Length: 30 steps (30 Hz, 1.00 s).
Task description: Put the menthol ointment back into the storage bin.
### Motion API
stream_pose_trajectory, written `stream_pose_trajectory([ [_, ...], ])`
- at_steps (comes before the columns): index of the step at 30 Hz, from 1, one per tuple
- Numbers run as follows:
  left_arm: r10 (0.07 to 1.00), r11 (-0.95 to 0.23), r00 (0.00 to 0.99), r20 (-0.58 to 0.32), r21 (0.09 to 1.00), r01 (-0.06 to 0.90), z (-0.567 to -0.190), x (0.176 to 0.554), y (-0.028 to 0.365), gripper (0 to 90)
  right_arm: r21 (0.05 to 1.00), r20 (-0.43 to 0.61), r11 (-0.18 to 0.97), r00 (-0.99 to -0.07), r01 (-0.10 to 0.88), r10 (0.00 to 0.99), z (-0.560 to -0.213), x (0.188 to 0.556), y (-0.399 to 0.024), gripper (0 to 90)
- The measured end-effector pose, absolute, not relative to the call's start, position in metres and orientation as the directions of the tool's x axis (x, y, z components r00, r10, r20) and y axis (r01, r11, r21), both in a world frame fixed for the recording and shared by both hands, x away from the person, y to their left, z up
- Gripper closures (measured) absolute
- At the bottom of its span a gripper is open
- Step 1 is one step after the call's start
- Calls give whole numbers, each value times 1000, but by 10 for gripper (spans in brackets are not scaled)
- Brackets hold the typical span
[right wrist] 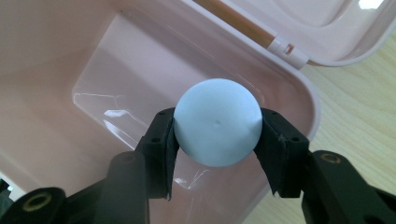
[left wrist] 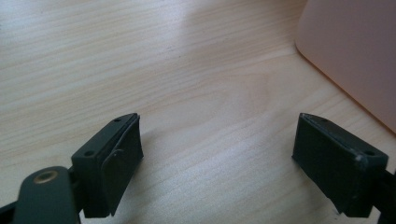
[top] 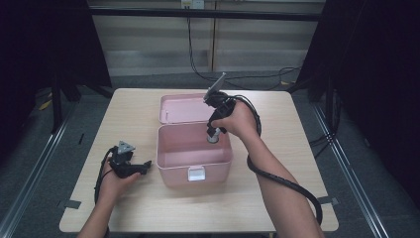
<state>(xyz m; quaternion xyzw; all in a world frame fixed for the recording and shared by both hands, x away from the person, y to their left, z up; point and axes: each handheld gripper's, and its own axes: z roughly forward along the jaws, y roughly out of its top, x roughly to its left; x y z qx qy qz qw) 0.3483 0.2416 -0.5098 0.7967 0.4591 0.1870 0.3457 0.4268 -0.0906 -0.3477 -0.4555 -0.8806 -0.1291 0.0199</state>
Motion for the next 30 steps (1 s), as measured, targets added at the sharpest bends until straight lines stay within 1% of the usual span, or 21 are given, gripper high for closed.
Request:
stream_pose_trajectory([
  [30, 861, -339, 508, -21, 723, 603, -510, 348, 242, 153, 185, 150, 520, -547, 834, 823, -380, 432, -77, 508],
])
